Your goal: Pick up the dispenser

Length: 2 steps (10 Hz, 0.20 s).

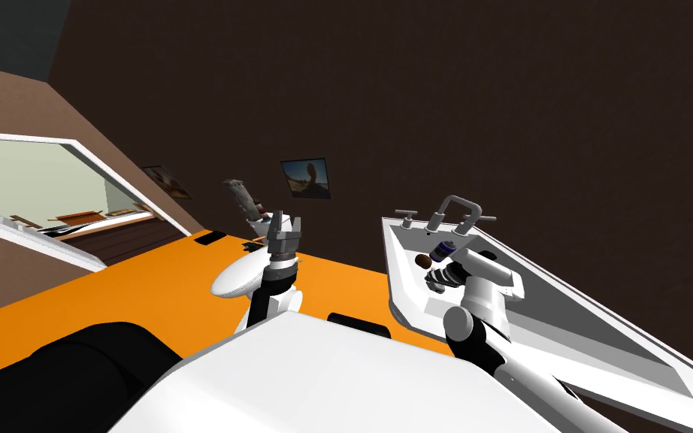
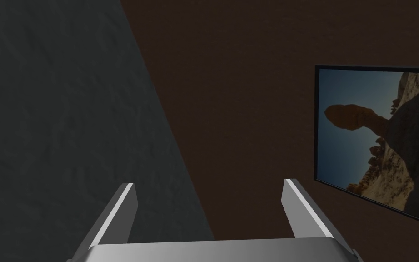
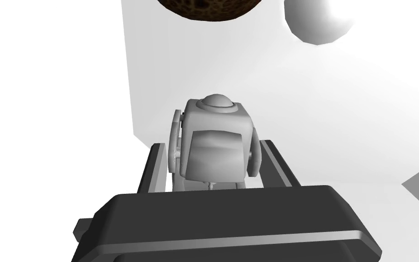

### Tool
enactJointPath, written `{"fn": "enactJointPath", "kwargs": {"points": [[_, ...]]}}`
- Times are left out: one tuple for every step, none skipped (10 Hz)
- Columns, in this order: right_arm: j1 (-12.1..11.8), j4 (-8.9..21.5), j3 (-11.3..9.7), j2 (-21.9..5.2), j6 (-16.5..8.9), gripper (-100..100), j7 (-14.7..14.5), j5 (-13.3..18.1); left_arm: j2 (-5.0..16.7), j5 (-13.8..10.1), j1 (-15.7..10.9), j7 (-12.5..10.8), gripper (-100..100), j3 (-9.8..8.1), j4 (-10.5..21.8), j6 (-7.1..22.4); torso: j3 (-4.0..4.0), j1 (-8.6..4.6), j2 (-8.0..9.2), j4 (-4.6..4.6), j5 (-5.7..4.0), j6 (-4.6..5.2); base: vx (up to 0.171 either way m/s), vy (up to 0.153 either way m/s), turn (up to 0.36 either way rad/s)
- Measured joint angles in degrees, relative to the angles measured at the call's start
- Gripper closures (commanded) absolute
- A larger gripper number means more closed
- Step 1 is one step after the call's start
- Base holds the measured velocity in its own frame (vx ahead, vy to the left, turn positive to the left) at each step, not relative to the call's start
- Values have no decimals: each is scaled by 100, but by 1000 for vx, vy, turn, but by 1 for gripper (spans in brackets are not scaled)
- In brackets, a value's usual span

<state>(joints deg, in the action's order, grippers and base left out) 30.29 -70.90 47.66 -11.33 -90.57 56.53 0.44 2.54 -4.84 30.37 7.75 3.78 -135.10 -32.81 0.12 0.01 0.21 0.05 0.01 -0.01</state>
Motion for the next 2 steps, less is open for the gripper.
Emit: {"fn": "enactJointPath", "kwargs": {"points": [[60,-21,4,-33,-90,100,25,18,0,0,0,0,0,0,0,0,4,-2,6,2,0,1,-27,-5,7],[68,-21,5,-37,-108,0,31,20,0,0,0,0,0,0,0,0,0,-2,-1,-1,-1,3,0,0,0]]}}
